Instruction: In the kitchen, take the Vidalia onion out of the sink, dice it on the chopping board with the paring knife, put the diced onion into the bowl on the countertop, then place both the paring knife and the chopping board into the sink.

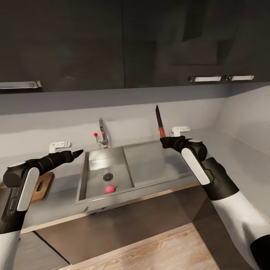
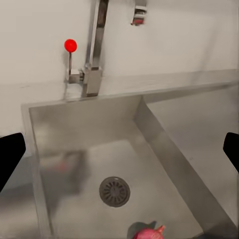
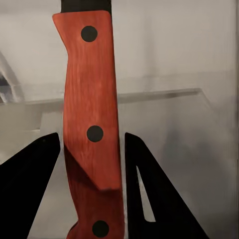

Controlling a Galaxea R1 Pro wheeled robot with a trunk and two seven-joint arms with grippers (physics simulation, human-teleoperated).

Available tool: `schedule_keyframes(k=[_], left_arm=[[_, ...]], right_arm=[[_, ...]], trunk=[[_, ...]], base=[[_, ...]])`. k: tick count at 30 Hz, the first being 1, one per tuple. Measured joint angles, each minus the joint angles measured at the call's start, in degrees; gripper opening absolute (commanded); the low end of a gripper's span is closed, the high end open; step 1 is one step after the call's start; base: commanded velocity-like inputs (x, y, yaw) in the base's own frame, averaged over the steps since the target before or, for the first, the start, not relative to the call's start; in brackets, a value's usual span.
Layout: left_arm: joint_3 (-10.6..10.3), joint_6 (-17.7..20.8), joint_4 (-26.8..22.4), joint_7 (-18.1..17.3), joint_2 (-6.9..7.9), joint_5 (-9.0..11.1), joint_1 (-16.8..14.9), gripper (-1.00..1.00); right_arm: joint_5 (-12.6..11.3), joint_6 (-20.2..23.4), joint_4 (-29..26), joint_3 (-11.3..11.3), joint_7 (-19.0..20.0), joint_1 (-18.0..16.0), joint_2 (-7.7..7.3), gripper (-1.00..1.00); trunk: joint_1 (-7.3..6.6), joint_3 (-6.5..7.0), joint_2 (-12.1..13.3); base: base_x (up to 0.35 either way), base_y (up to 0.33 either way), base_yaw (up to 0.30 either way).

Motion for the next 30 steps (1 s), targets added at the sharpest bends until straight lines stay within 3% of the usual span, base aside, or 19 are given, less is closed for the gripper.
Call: schedule_keyframes(k=[15, 30], left_arm=[[-0.1, -0.1, 0.1, 0.1, -0.17, 0.0, 0.0, 1.0], [-0.3, -0.1, 2.0, 0.1, -0.22, 0.0, 0.0, 1.0]], right_arm=[[0.0, 0.0, -0.9, 0.0, 0.0, 0.6, -0.18, -1.0], [0.0, 0.0, -0.9, 0.0, 0.0, 0.6, -0.19, -1.0]], trunk=[[0.0, 0.0, 0.0], [0.02, 0.0, 0.0]], base=[[0.163, -0.262, 0.0], [0.016, -0.028, 0.0]])
